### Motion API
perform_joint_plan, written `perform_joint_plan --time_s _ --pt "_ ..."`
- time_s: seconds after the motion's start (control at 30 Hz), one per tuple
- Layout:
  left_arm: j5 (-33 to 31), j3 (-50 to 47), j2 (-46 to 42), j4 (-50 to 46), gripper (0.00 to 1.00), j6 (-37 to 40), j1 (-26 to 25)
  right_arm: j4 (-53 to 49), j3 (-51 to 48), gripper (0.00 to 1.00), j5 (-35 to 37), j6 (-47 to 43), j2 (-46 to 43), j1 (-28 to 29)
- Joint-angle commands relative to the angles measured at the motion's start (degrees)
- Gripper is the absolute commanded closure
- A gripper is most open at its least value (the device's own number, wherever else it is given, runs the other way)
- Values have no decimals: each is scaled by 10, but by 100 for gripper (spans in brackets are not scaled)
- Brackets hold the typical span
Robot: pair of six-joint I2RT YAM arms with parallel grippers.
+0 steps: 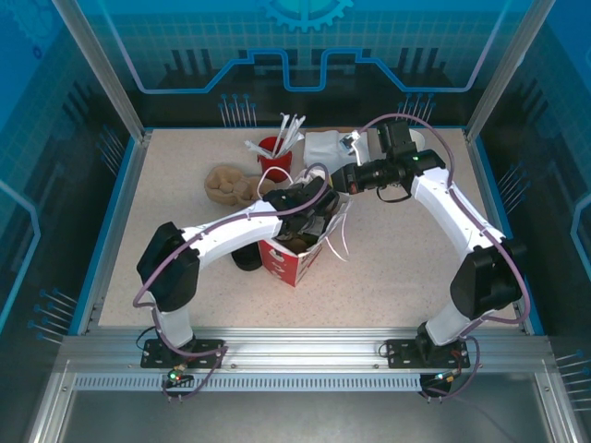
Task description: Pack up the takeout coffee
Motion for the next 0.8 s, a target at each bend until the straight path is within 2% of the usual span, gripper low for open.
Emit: perform_joint_plan --time_s 0.0,0.2,0.6,0.77 --pt "2 23 24 9 36 -25 25 -69 0 99 -70 14 -16 19" --pt "19 23 33 6 36 -20 24 -77 25 94 -50 26 0 10" --pt "38 13 31 20 36 -10 25 -127 123 68 -42 37 40 -37" --pt "45 11 33 18 36 -8 24 -147 159 62 -39 39 42 -65"
